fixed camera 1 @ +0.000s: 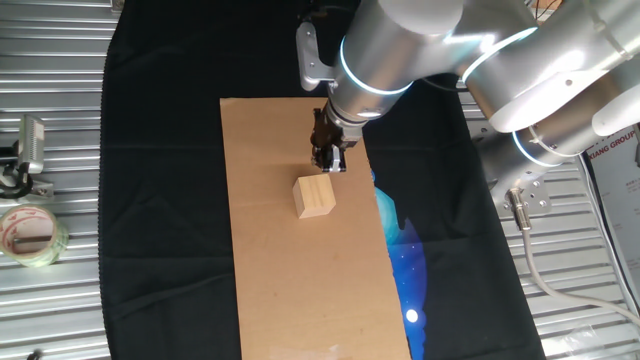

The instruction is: Use the gripper to push the small block from left to right

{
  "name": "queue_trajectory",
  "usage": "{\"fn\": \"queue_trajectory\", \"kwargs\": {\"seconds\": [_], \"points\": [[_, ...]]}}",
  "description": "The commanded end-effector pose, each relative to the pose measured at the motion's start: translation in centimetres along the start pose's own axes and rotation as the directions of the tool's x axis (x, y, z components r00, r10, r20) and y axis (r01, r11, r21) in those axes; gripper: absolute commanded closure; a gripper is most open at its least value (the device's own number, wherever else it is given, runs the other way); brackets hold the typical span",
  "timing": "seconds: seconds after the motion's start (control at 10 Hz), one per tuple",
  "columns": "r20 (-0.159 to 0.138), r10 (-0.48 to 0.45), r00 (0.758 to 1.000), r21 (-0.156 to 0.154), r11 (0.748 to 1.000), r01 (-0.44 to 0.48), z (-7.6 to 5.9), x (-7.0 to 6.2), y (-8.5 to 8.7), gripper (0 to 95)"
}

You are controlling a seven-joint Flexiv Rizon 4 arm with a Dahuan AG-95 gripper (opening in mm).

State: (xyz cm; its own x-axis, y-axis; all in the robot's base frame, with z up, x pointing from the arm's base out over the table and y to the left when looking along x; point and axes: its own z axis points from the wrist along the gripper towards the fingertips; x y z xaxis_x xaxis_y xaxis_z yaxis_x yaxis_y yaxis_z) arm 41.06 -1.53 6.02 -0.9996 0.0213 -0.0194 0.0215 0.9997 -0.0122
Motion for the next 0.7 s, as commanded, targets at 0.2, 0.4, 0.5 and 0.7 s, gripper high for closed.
{"fn": "queue_trajectory", "kwargs": {"seconds": [0.2, 0.4, 0.5, 0.7], "points": [[0.005, 0.004, 1.0, 0.007, 1.0, -0.004, 0.37, -0.04, 0.09, 95.0], [0.002, 0.012, 1.0, 0.012, 1.0, -0.012, 0.71, 0.01, 0.35, 95.0], [0.006, 0.015, 1.0, 0.015, 1.0, -0.015, 0.93, 0.04, 0.45, 95.0], [0.006, 0.015, 1.0, 0.02, 1.0, -0.016, 1.02, 0.06, 0.57, 95.0]]}}
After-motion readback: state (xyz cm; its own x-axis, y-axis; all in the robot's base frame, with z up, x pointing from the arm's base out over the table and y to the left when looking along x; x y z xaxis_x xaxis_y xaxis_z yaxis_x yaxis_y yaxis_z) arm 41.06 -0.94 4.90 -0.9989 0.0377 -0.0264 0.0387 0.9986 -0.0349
